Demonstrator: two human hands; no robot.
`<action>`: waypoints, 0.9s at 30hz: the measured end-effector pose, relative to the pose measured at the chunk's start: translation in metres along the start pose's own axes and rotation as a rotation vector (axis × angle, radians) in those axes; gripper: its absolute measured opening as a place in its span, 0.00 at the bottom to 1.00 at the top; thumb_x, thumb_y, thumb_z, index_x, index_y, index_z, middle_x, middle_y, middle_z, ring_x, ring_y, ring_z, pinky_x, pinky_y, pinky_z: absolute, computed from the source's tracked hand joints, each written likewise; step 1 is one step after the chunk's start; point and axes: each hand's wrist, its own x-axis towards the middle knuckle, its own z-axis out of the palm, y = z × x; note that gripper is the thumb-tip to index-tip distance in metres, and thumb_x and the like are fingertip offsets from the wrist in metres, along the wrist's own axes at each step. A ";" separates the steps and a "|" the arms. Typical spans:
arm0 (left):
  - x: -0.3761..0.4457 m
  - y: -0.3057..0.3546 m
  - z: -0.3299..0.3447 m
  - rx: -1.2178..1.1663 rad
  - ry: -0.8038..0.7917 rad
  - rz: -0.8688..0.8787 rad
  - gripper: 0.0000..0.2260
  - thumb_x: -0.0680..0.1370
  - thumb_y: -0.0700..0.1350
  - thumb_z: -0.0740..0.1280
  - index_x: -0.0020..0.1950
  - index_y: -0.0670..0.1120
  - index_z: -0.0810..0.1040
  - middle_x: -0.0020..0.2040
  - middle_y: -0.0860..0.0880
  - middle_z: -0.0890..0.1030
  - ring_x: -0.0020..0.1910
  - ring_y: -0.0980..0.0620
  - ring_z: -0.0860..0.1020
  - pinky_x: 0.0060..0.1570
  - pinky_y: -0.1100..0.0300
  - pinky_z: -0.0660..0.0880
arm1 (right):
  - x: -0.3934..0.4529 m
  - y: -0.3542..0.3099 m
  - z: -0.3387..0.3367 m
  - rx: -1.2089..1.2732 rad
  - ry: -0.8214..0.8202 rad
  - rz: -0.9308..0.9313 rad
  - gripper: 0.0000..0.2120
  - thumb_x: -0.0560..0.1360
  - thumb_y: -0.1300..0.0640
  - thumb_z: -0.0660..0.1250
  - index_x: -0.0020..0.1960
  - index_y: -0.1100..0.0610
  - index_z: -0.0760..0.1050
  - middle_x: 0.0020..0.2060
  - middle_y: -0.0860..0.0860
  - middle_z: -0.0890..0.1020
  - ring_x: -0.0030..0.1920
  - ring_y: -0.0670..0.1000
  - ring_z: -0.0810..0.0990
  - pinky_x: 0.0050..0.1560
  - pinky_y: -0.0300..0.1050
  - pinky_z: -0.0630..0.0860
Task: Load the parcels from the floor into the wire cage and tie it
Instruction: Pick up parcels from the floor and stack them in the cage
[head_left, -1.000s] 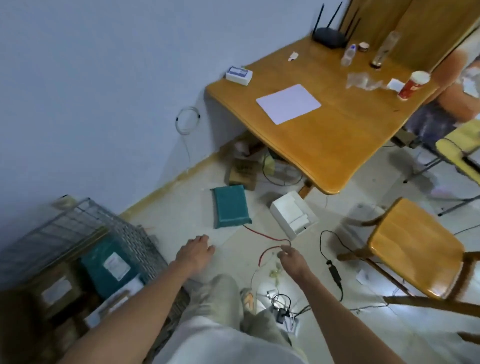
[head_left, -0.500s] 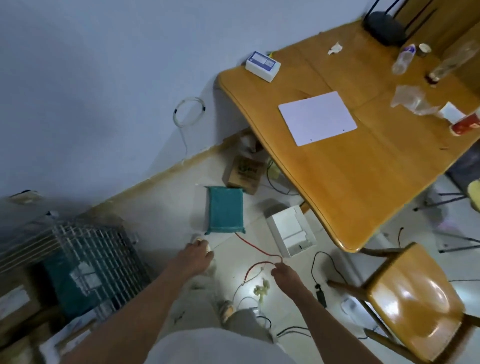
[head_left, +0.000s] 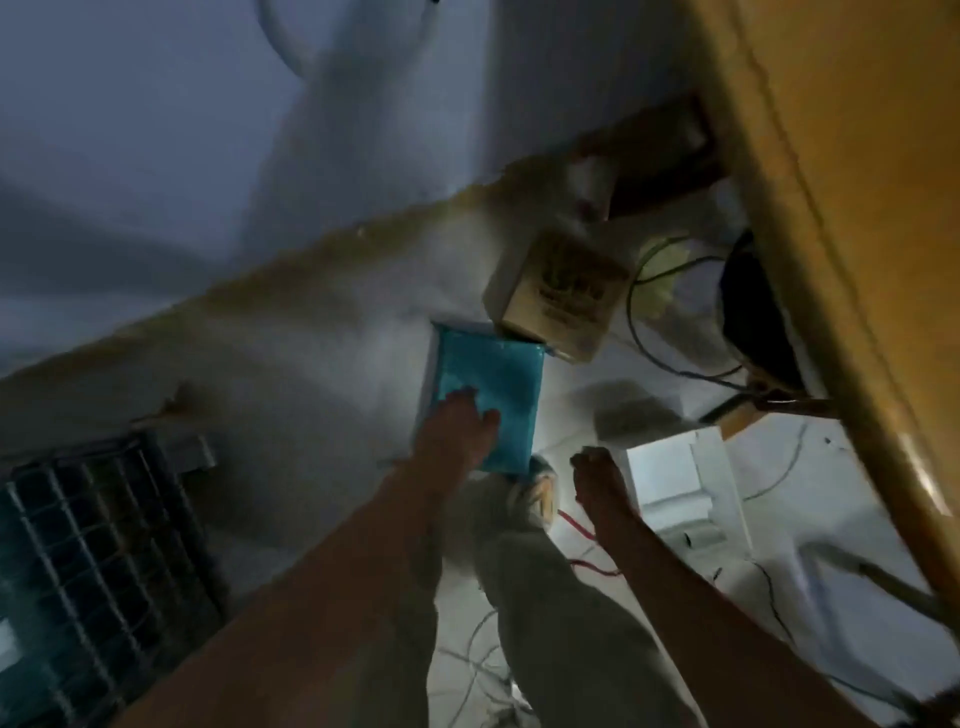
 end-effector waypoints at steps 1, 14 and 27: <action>0.032 0.005 0.015 0.004 -0.005 0.016 0.26 0.83 0.52 0.61 0.80 0.44 0.64 0.78 0.43 0.68 0.76 0.42 0.67 0.74 0.50 0.64 | 0.034 -0.010 0.013 0.010 0.010 -0.019 0.21 0.77 0.48 0.62 0.67 0.55 0.72 0.47 0.54 0.78 0.48 0.56 0.77 0.52 0.53 0.74; 0.334 0.009 0.083 -0.251 -0.008 0.095 0.26 0.76 0.51 0.69 0.72 0.43 0.71 0.66 0.40 0.78 0.65 0.39 0.77 0.64 0.49 0.75 | 0.322 -0.099 0.036 0.540 0.192 -0.036 0.27 0.82 0.47 0.63 0.77 0.55 0.63 0.72 0.57 0.71 0.68 0.60 0.72 0.66 0.55 0.71; -0.015 -0.013 -0.089 -0.823 0.178 -0.282 0.39 0.74 0.69 0.54 0.73 0.40 0.68 0.68 0.35 0.76 0.66 0.35 0.76 0.68 0.41 0.73 | -0.085 -0.140 -0.015 0.083 0.307 -0.171 0.20 0.83 0.49 0.60 0.69 0.61 0.71 0.61 0.65 0.79 0.60 0.66 0.78 0.50 0.50 0.69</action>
